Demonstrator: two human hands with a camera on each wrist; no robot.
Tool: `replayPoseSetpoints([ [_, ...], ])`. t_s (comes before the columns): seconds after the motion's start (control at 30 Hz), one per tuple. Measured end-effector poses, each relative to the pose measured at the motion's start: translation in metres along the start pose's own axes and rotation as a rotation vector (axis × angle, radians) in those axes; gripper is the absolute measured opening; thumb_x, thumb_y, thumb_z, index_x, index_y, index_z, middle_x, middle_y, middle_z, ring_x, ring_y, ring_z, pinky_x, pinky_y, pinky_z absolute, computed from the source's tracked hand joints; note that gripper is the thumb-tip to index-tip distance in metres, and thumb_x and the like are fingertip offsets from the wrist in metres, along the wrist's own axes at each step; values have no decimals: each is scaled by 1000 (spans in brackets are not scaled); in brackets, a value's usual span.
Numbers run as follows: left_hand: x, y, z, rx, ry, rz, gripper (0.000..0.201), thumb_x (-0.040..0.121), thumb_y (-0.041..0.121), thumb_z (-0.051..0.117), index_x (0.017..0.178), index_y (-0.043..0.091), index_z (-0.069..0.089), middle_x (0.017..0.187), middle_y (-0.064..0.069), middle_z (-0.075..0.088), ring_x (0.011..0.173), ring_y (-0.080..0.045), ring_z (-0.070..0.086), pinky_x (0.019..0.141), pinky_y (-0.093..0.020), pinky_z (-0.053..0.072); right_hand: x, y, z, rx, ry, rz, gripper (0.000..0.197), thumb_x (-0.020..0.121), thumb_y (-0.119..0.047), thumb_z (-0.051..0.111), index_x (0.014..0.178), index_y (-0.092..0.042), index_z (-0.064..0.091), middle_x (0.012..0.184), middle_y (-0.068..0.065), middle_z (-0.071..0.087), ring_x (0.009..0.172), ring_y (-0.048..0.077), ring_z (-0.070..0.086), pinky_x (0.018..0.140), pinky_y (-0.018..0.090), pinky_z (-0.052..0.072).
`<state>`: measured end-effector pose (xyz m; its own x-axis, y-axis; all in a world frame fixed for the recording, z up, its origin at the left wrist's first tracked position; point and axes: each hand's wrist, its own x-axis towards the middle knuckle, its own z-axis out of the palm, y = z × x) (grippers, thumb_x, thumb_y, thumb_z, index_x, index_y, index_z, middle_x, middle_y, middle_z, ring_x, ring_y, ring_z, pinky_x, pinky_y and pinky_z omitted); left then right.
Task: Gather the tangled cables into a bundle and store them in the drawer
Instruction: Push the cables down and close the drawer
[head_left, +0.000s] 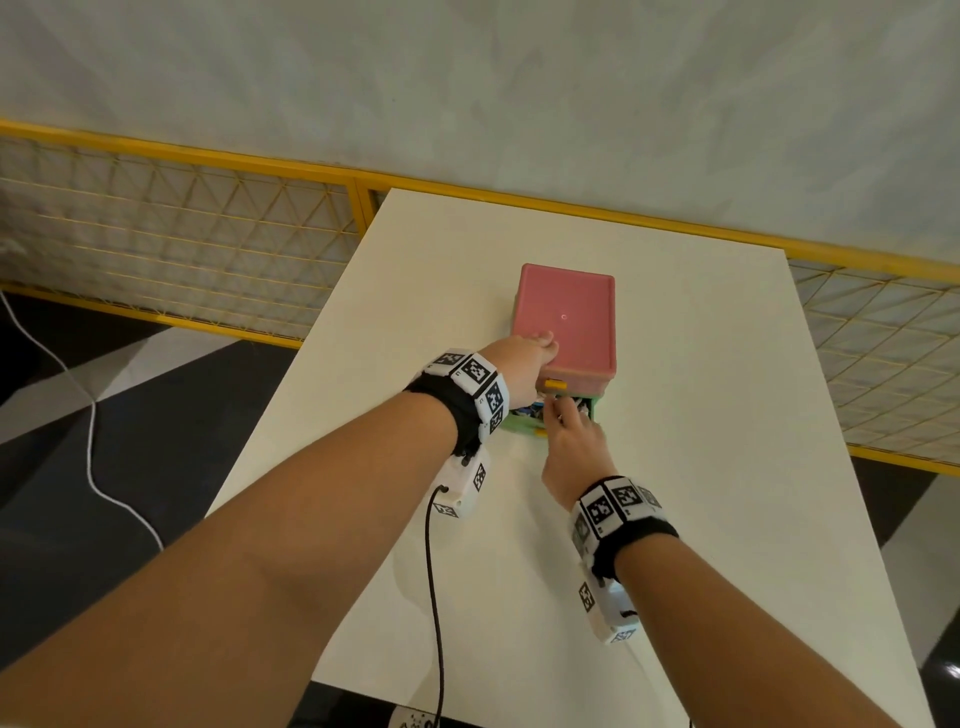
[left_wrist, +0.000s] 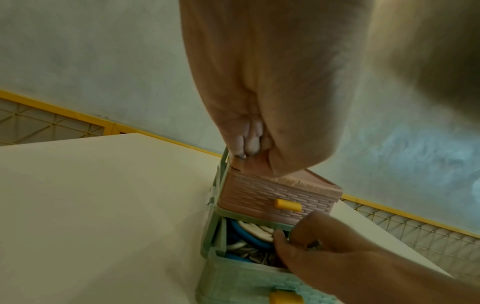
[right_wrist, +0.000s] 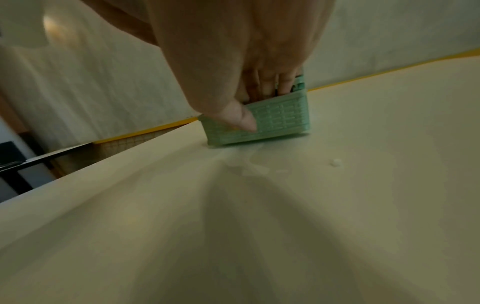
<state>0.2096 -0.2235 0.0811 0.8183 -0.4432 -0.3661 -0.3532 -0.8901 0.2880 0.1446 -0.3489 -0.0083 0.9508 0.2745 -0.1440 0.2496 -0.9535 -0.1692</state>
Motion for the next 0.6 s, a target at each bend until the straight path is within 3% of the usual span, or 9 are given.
replayPoseSetpoints([
  [0.1,0,-2,-2,-3,-23,2,72,92,-5,46,155,8,13,164,-7,3,151,-19,8,121,-29,12,6,-3,-4,-53,-87,30,73,76,-12,56,142,-3,27,134,9,34,116,30,44,102,39,39],
  [0.33,4,-2,-5,30,-62,-14,74,91,-7,45,155,11,14,164,-5,4,150,-25,15,119,-36,22,22,0,-9,13,-140,68,65,74,-16,59,135,-11,37,135,6,33,115,28,47,103,38,37],
  [0.4,4,-2,-5,29,-67,-16,74,91,-8,45,155,11,14,164,-5,4,150,-26,15,119,-37,22,15,9,-6,187,40,10,51,76,-9,57,128,-9,52,130,8,46,107,31,53,97,40,44],
  [0.47,6,-3,-4,21,-68,-17,75,90,-8,44,155,12,13,164,-4,3,150,-26,15,120,-37,22,6,23,1,417,381,63,38,76,-6,63,114,-7,63,114,11,55,98,31,55,89,44,48],
  [0.5,6,-5,-3,9,-68,-16,76,90,-9,44,155,13,13,164,-3,3,150,-25,15,120,-37,21,2,30,5,529,494,160,44,75,-10,70,117,-5,60,114,12,52,100,29,53,91,45,48],
  [0.53,6,-6,-3,-6,-69,-15,76,89,-10,43,155,13,13,164,-2,3,150,-25,15,120,-37,21,1,37,8,622,506,274,65,71,-18,78,128,-4,50,120,13,46,108,28,48,98,44,44],
  [0.6,7,-7,-3,-41,-64,-9,77,88,-12,42,155,14,14,164,-2,3,150,-24,15,120,-36,20,9,45,14,748,333,434,113,60,-33,88,147,-5,21,138,15,30,126,26,33,110,35,30],
])
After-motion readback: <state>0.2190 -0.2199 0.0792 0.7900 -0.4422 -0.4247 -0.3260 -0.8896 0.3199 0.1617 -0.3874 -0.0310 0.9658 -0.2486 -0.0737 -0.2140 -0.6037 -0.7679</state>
